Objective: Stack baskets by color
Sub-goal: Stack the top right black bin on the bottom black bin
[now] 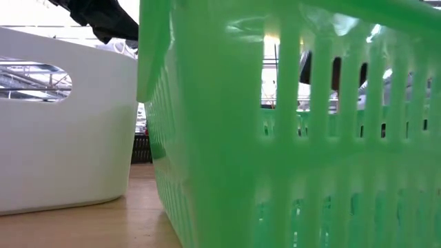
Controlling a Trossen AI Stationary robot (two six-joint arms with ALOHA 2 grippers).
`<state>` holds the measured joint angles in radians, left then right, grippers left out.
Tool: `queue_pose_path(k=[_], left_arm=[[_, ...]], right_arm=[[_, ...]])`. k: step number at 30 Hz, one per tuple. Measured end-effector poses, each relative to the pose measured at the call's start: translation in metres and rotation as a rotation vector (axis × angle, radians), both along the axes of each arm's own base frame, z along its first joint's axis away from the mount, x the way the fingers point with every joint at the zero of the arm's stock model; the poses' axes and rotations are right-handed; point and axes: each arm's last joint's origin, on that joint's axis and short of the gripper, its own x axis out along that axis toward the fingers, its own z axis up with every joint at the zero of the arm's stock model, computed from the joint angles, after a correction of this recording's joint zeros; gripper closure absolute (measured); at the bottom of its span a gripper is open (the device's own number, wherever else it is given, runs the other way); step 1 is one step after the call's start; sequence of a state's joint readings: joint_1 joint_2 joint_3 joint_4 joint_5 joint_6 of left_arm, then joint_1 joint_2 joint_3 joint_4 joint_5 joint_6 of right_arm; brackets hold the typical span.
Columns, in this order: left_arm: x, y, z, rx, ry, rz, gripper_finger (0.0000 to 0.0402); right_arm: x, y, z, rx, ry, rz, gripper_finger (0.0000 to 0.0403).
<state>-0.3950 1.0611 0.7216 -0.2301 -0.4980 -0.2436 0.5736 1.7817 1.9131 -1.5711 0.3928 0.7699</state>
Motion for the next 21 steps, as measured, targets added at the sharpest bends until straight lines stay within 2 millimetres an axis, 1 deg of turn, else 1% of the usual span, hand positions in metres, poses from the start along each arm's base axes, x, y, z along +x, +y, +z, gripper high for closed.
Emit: queue_pose_path(k=[4, 9, 15, 21], left_arm=[[0.000, 0.000, 0.000, -0.003, 0.000, 0.001, 0.0339], [-0.001, -0.001, 0.000, -0.024, -0.004, 0.007, 0.0339], [-0.002, -0.006, 0.000, -0.043, -0.007, -0.007, 0.0339], [-0.004, -0.011, 0.000, -0.049, -0.007, -0.025, 0.0339]], right_arm=[[0.010, 0.024, -0.003, 0.012, -0.025, 0.000, 0.0401], [0.019, 0.043, -0.019, -0.012, -0.020, -0.021, 0.0401], [0.024, 0.052, -0.034, -0.030, 0.004, -0.040, 0.0401], [0.023, 0.051, -0.040, -0.051, 0.023, -0.038, 0.0401]])
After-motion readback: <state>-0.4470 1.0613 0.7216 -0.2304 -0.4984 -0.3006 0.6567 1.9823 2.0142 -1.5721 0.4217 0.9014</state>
